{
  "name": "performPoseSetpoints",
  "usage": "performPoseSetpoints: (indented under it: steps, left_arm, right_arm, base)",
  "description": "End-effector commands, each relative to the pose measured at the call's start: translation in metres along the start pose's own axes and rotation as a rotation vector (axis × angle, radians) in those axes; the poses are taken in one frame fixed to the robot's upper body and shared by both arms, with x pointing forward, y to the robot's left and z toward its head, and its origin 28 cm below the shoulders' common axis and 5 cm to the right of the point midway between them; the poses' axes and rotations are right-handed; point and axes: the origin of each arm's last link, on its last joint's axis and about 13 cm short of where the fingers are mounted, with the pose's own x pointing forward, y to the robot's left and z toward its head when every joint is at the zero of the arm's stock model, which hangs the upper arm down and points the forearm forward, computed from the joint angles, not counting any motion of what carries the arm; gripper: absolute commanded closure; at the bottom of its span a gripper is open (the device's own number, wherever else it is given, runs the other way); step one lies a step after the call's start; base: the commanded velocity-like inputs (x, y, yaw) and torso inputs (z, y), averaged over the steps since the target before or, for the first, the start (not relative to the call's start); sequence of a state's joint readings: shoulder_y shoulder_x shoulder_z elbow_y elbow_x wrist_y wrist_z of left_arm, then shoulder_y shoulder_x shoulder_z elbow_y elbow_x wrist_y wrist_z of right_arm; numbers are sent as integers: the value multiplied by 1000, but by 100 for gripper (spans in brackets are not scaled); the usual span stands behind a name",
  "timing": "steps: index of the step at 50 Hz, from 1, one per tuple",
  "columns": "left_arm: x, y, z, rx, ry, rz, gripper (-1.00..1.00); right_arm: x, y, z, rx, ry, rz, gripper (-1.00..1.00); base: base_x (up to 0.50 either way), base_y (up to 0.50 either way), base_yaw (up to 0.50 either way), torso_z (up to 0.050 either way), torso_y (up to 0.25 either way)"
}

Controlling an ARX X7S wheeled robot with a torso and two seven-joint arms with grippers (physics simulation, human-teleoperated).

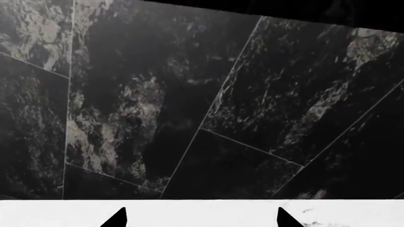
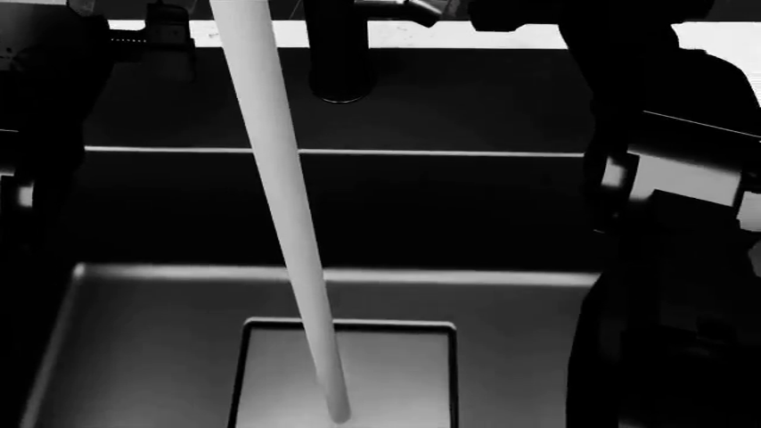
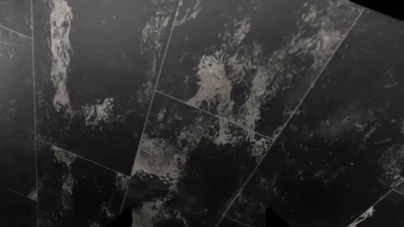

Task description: Pick the broccolis and asparaguss from the sink and place them in one bowl. Place the onion in the other bowl. Then turn off the sink faucet.

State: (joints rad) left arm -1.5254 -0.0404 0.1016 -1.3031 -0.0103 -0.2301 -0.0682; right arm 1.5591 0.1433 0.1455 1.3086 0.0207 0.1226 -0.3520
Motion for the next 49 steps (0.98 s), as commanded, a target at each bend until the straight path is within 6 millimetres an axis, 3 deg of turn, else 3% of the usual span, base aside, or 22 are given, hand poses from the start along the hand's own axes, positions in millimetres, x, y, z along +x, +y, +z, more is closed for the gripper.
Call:
performPoseSetpoints:
  steps: [1,9,33,45,49]
  left_arm:
    - [0,-3,-4,-10,-2,-22,-100]
    - [0,-4,-3,-12,2,-23,-100]
    - [0,-3,-6,16,5,-22,-100]
    - [0,-2,-5,10,4,-23,-100]
    - [0,-5,-3,0,8,-33,-100]
  right_arm:
    - [4,14,-5,6,-8,33,-100]
    - [11,28,8,7,-50,90,-100]
    - [15,46,10,-12,-22,153,-100]
    - [12,33,9,-30,-10,88,-100]
    - [7,17,3,-44,-15,-11,-100]
  base:
    - [0,0,0,0,0]
    - [0,0,0,0,0]
    - [0,0,0,0,0]
    - [0,0,0,0,0]
    - [0,0,0,0,0]
